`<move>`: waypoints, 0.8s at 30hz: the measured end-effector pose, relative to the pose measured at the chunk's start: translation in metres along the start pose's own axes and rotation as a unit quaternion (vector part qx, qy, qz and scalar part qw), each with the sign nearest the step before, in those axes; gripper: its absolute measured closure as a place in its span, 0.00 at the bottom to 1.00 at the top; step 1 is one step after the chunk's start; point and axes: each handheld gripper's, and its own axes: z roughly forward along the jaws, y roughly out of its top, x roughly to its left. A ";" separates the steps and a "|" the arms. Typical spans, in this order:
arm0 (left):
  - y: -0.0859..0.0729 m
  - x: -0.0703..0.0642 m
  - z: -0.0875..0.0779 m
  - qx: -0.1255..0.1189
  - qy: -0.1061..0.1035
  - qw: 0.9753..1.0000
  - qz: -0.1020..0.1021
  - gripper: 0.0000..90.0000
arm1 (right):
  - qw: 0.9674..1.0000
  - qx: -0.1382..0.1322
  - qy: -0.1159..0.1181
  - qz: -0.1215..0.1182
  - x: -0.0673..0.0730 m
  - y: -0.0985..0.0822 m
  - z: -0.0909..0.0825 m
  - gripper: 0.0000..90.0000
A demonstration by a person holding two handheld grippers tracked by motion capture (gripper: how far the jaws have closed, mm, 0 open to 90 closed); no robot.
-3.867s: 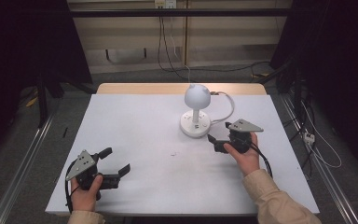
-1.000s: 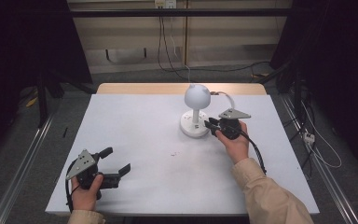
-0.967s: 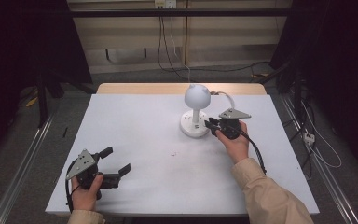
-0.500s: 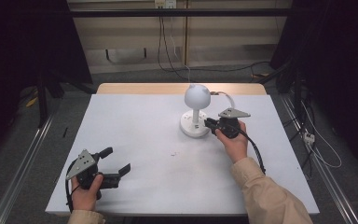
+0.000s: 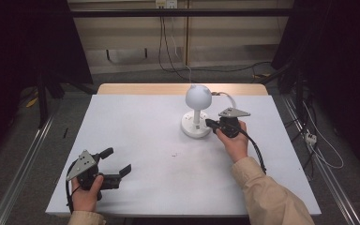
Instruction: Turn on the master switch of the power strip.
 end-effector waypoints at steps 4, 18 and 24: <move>0.000 0.000 0.000 0.000 0.000 1.000 0.001 0.03 | 1.000 0.001 0.001 -0.002 0.000 -0.001 0.003 1.00; 0.000 0.000 0.000 0.000 0.000 1.000 -0.001 0.03 | 1.000 0.005 -0.002 -0.009 0.000 -0.004 0.008 1.00; 0.000 0.001 0.000 0.003 0.000 1.000 0.000 0.03 | 1.000 0.010 -0.004 -0.009 -0.001 -0.006 0.010 1.00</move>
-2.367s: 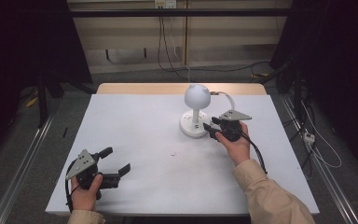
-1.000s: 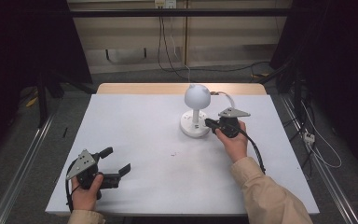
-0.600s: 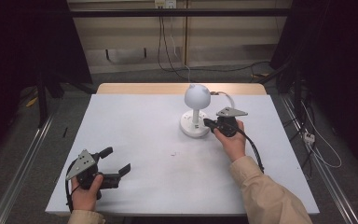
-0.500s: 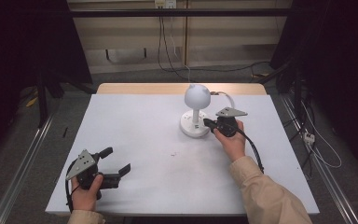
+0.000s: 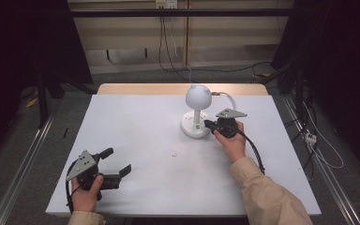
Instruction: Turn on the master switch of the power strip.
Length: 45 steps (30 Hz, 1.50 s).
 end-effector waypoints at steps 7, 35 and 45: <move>0.000 0.000 0.000 0.000 0.000 1.000 0.000 0.03 | 1.000 -0.001 -0.006 -0.001 0.000 -0.001 0.002 1.00; 0.000 0.000 0.002 0.002 -0.003 1.000 0.002 0.03 | 1.000 0.003 -0.008 -0.013 -0.004 -0.004 0.007 1.00; 0.000 -0.001 0.002 0.001 -0.004 1.000 0.001 0.03 | 1.000 0.002 -0.005 -0.013 -0.005 -0.005 0.007 1.00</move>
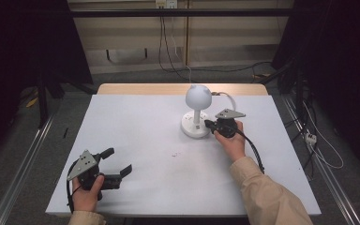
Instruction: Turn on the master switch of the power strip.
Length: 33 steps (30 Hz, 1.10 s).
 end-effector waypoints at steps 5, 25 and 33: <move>0.000 -0.001 0.000 0.001 0.000 1.000 0.001 0.03 | 1.000 0.000 0.000 -0.003 0.000 0.000 0.000 1.00; 0.000 -0.001 0.001 0.000 0.000 1.000 0.001 0.03 | 1.000 -0.003 0.007 0.010 -0.001 -0.002 0.001 1.00; 0.000 -0.002 0.001 -0.001 0.001 1.000 0.002 0.03 | 1.000 -0.003 0.004 0.006 0.000 -0.003 0.002 1.00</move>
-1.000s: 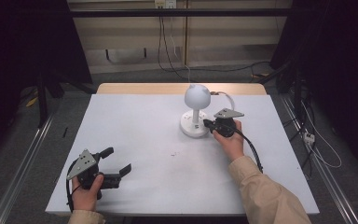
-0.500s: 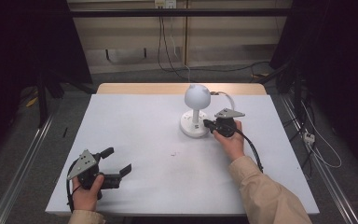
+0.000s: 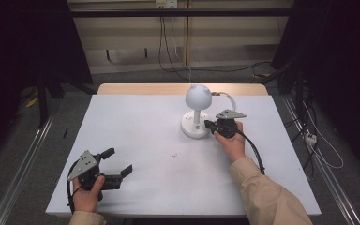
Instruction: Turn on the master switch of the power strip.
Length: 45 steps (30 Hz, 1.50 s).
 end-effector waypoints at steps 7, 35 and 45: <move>0.000 0.000 0.000 0.000 -0.001 1.000 0.000 0.03 | 1.000 0.002 -0.001 -0.001 0.000 0.000 0.000 1.00; 0.001 -0.002 0.000 0.000 -0.002 1.000 0.001 0.03 | 1.000 0.003 -0.001 0.000 0.000 0.000 0.001 1.00; 0.001 -0.002 0.001 0.000 -0.005 1.000 0.003 0.03 | 1.000 0.007 0.000 0.000 0.000 0.000 0.001 1.00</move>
